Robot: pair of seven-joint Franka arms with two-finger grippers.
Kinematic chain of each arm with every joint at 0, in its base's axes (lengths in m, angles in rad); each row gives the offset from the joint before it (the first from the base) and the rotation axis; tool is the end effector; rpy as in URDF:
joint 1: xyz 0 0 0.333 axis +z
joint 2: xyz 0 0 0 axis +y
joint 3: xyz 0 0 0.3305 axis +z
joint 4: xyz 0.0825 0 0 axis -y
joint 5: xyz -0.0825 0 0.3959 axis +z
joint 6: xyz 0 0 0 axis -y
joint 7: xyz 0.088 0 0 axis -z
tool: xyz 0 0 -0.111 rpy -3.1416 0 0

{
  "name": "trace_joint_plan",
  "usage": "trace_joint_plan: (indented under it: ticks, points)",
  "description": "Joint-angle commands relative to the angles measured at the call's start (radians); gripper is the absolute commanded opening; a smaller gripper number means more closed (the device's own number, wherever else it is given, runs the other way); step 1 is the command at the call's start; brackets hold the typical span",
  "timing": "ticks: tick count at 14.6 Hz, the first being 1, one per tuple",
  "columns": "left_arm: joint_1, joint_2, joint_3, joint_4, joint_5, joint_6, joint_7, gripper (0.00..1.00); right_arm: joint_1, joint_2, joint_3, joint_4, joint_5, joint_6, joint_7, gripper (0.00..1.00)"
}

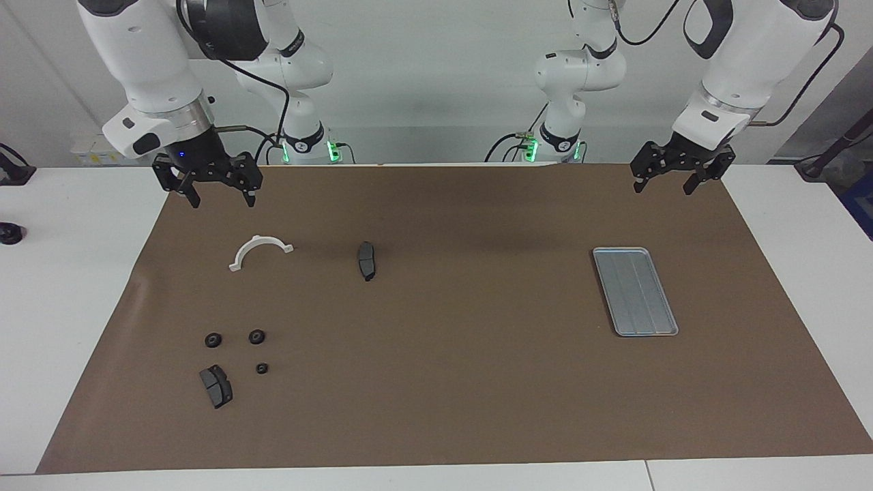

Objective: Pick bearing gear from pile to tray
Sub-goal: 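Lower the right gripper onto a black bearing in the pile and grasp it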

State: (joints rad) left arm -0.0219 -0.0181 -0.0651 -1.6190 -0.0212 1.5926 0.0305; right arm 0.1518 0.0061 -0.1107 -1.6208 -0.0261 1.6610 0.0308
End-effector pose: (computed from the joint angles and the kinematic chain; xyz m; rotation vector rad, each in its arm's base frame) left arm 0.5594 -0.0515 0.6238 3.1164 -0.1824 -0.0139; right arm 0.5758 0.0212 0.6153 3.1156 0.0190 0.0546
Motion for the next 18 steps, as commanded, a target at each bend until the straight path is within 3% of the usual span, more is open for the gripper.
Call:
trace_joint_plan:
  ticks: [1, 12, 14, 18]
  points:
    - [0.01, -0.008, -0.007, -0.007, 0.01, -0.013, 0.011, 1.0, -0.006, -0.015, 0.002, -0.017, 0.006, 0.025, -0.011, 1.0]
    - [0.01, -0.008, -0.005, -0.007, 0.01, -0.013, 0.011, 1.0, 0.002, -0.035, 0.002, -0.068, 0.005, 0.028, -0.032, 1.0]
    - [0.01, -0.008, -0.005, -0.007, 0.01, -0.013, 0.011, 1.0, -0.003, -0.037, 0.002, -0.083, 0.009, 0.087, -0.032, 1.0]
    - [0.01, -0.008, -0.007, -0.007, 0.01, -0.013, 0.011, 1.0, -0.04, 0.037, 0.0, -0.097, 0.009, 0.164, -0.069, 1.0]
